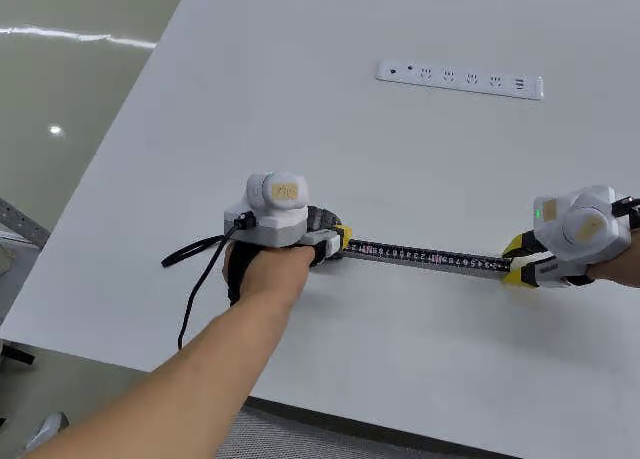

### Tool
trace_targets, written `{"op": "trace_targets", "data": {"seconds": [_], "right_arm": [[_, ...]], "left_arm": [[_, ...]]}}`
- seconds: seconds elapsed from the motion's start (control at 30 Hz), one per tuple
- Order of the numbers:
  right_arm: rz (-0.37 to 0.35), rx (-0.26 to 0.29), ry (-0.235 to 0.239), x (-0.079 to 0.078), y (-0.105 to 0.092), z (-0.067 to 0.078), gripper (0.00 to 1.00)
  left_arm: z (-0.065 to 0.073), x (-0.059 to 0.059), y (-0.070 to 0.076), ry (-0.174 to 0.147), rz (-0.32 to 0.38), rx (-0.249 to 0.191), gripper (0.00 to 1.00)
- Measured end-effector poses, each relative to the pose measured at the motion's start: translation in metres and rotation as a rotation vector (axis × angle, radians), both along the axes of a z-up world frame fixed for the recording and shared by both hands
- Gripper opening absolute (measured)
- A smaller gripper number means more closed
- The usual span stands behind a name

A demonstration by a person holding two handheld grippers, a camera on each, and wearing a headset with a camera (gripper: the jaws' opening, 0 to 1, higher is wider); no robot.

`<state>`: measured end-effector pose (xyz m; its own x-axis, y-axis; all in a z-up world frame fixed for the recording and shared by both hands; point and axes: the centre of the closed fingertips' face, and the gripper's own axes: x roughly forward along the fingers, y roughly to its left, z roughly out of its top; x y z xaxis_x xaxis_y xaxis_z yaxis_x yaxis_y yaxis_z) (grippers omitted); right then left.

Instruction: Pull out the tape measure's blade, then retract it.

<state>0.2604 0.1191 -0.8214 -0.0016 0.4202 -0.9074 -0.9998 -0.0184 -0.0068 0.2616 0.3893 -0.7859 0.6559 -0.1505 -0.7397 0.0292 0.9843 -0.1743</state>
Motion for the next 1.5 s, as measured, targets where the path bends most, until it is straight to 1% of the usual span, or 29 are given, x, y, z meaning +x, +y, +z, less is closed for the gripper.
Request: {"op": "trace_targets", "data": {"seconds": [0.13,0.4,0.43,0.57,0.73,0.93,1.17,1.5], "right_arm": [[-0.006,0.004,0.008,0.000,0.000,0.000,0.14],[0.004,0.002,0.011,-0.001,0.000,-0.001,0.13],[0.006,0.000,0.010,-0.001,0.000,-0.001,0.13],[0.019,-0.007,0.005,-0.001,0.000,-0.001,0.12],[0.022,-0.010,0.010,-0.002,0.000,-0.001,0.12],[0.027,-0.010,0.010,-0.002,0.000,-0.001,0.11],[0.028,-0.011,0.011,-0.003,0.000,0.000,0.11],[0.040,0.007,0.014,-0.003,0.016,0.001,0.11]], "left_arm": [[-0.002,0.000,-0.001,0.005,-0.003,-0.004,0.64],[-0.003,0.002,-0.005,0.000,-0.024,-0.013,0.58],[-0.003,0.003,-0.005,-0.001,-0.023,-0.008,0.58],[-0.003,0.003,-0.005,-0.001,-0.030,-0.009,0.58],[-0.002,0.001,-0.006,0.007,-0.045,-0.011,0.57],[-0.001,0.000,-0.007,0.003,-0.055,-0.009,0.56],[-0.004,0.002,-0.006,-0.003,-0.068,-0.005,0.55],[-0.005,0.003,-0.005,-0.001,-0.080,-0.006,0.54]]}}
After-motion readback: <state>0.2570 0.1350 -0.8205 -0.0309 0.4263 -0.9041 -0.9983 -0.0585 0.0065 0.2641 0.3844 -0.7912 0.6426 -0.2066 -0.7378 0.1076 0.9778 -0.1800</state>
